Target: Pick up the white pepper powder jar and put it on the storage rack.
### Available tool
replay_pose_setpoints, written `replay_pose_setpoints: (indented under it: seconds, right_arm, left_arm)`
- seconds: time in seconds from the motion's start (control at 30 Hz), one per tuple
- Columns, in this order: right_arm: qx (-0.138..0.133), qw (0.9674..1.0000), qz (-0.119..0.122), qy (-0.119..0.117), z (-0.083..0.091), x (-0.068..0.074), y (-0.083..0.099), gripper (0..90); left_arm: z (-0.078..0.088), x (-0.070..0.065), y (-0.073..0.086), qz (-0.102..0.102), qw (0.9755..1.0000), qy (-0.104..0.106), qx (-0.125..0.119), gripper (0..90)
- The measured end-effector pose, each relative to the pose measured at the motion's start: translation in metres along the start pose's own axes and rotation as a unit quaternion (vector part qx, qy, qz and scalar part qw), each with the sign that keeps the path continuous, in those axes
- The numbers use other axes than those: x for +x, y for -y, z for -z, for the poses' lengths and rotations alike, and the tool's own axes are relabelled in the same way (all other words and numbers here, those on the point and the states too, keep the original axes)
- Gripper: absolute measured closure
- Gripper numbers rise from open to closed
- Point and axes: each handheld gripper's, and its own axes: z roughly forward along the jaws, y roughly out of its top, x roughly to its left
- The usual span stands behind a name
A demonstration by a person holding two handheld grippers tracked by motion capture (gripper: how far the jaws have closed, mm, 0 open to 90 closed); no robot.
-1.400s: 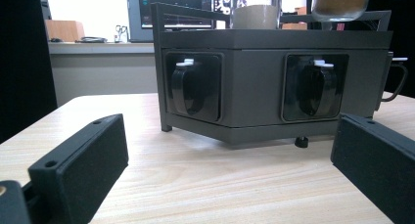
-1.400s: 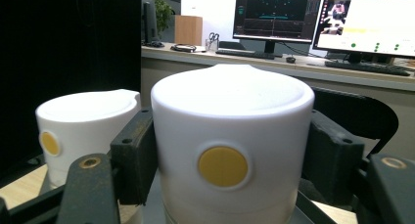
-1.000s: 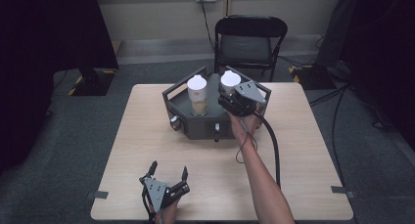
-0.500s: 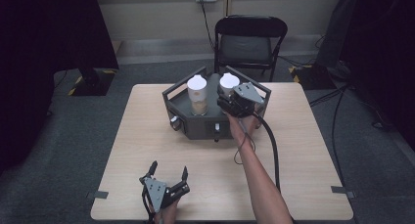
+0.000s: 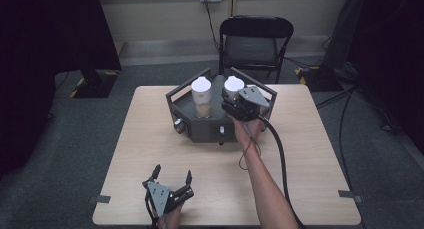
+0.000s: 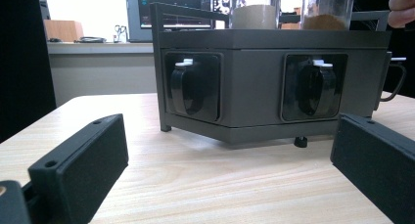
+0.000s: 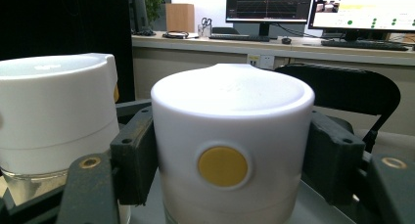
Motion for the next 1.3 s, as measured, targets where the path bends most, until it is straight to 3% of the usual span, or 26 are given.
replay_pose_setpoints:
  seconds: [0.67, 0.83, 0.97, 1.07, 1.3]
  right_arm:
    - [0.020, 0.9993, -0.029, -0.015, 0.000, -0.012, -0.008, 28.7]
    - [0.024, 0.9992, -0.028, -0.013, -0.002, -0.011, -0.007, 19.4]
    - [0.008, 1.0000, 0.002, -0.003, 0.000, -0.004, -0.003, 7.5]
    - [0.005, 1.0000, -0.004, 0.001, 0.000, -0.005, -0.003, 1.6]
    - [-0.001, 0.9999, 0.000, -0.011, 0.007, -0.009, 0.001, 0.0]
  left_arm:
    - [0.000, 0.000, 0.000, 0.000, 1.0000, -0.001, 0.000, 0.0]
    - [0.000, 0.000, 0.000, 0.000, 1.0000, -0.001, 0.000, 0.0]
    - [0.000, 0.000, 0.000, 0.000, 1.0000, -0.001, 0.000, 0.0]
    - [0.000, 0.000, 0.000, 0.000, 1.0000, -0.001, 0.000, 0.0]
    - [0.000, -0.001, 0.000, 0.000, 1.0000, -0.002, 0.001, 0.1]
